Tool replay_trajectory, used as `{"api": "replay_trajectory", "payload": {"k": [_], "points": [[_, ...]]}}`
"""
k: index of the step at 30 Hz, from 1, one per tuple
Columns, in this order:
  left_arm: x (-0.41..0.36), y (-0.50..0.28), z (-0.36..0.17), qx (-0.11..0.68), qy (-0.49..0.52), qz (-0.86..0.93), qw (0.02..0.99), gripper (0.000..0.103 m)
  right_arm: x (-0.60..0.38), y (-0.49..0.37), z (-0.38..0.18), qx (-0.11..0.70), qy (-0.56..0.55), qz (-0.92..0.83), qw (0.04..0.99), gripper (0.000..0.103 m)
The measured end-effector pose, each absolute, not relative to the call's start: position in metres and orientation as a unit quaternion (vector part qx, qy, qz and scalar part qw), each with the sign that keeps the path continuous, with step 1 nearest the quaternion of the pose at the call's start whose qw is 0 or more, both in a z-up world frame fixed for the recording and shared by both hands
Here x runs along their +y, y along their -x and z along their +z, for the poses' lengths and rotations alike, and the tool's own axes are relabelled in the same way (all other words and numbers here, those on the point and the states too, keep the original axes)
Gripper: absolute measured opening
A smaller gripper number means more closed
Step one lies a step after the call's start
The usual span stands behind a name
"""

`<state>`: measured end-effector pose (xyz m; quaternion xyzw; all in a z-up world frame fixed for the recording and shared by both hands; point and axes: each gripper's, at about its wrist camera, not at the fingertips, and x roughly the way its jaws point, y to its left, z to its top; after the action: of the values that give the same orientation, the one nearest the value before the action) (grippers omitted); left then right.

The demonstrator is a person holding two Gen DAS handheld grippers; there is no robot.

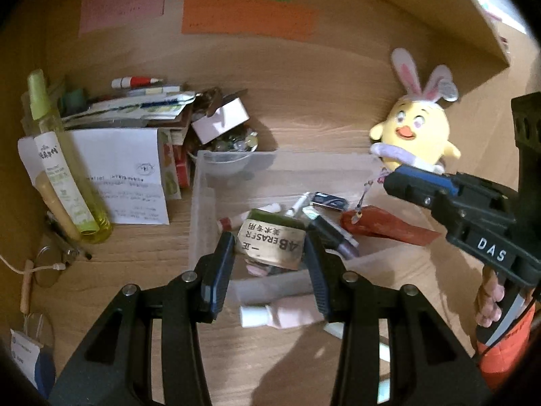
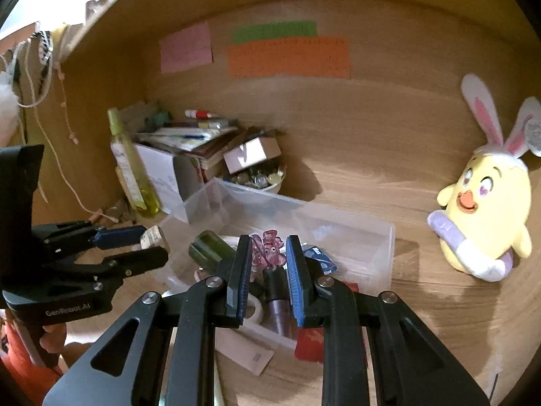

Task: Organize objects
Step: 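Drop the eraser into the box while the right tool drops the pink charm in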

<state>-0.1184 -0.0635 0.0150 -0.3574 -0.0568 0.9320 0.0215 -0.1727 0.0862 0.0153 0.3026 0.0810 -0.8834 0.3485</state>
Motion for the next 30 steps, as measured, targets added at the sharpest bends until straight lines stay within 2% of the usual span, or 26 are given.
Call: {"api": "replay_trajectory", "payload": {"k": [5,12,16,18,23,27,30], "points": [[-0.077,0.132,0.002,-0.062,0.376,0.924,0.009,0.042,0.076,0.190,-0.009,0.078,-0.340,-0.871,0.345,0.019],[-0.078,0.139,-0.006,-0.054,0.382,0.923,0.009,0.042,0.065,0.199,-0.034,0.114,-0.366,-0.866,0.321,0.019],[-0.077,0.139,-0.005,-0.056,0.383,0.922,0.020,0.047,0.063,0.196,-0.034,0.129,-0.364,-0.868,0.312,0.019],[-0.077,0.137,-0.005,-0.057,0.382,0.922,0.022,0.051,0.065,0.193,-0.032,0.131,-0.362,-0.868,0.314,0.021],[-0.073,0.127,0.001,-0.054,0.372,0.926,0.026,0.058,0.075,0.179,-0.021,0.127,-0.349,-0.871,0.320,0.035],[-0.068,0.110,0.008,-0.046,0.355,0.934,0.024,0.073,0.083,0.161,-0.013,0.123,-0.339,-0.870,0.335,0.044],[-0.064,0.095,0.011,-0.042,0.348,0.936,0.024,0.081,0.092,0.144,-0.011,0.124,-0.332,-0.867,0.349,0.052]]}}
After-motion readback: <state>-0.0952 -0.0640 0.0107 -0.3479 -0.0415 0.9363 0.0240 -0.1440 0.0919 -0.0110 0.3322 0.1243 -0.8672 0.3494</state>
